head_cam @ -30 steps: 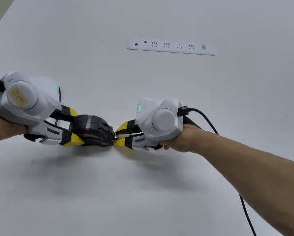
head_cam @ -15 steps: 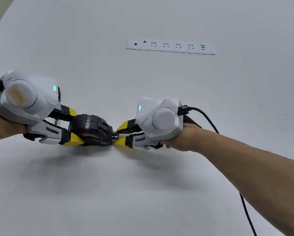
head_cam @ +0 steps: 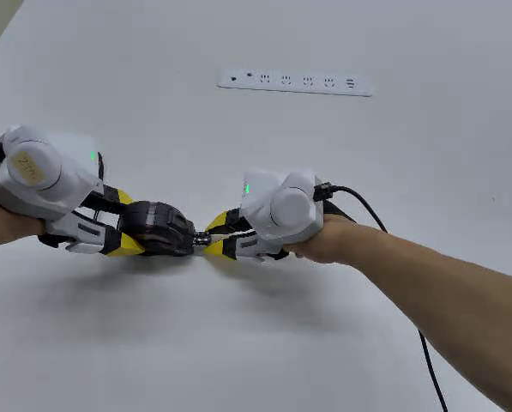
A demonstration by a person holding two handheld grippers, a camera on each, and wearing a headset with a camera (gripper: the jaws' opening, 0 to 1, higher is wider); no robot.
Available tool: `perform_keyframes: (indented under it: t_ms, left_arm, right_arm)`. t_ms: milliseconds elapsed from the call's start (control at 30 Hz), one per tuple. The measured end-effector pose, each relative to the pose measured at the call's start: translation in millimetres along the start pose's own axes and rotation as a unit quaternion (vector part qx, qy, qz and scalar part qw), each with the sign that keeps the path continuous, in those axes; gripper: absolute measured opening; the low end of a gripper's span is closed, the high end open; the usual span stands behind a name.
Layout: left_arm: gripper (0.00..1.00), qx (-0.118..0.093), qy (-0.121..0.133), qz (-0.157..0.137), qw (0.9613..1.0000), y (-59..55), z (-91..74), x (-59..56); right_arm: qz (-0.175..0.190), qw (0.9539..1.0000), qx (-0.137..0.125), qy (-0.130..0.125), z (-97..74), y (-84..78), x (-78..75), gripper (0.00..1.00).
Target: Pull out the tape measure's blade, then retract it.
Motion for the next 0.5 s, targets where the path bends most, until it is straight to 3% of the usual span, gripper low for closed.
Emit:
perform_keyframes:
  t_ms: [500]
  left_arm:
    - [0.28,0.001,-0.001,0.001,1.0000,-0.2,-0.2,-0.8]
  right_arm:
    - [-0.001,1.0000,0.002,0.001,-4.8,-3.6,2.2,0.11]
Point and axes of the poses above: the centre of the closed fingertips' face, and the gripper's own axes: z roughly forward along the fingers, x roughly to its left, y roughly out of its top, the point moved 3 cm from there along -z, roughly backward along the fingers, and after that the axes turned 10 degrees about y, right-handed, at the moved point
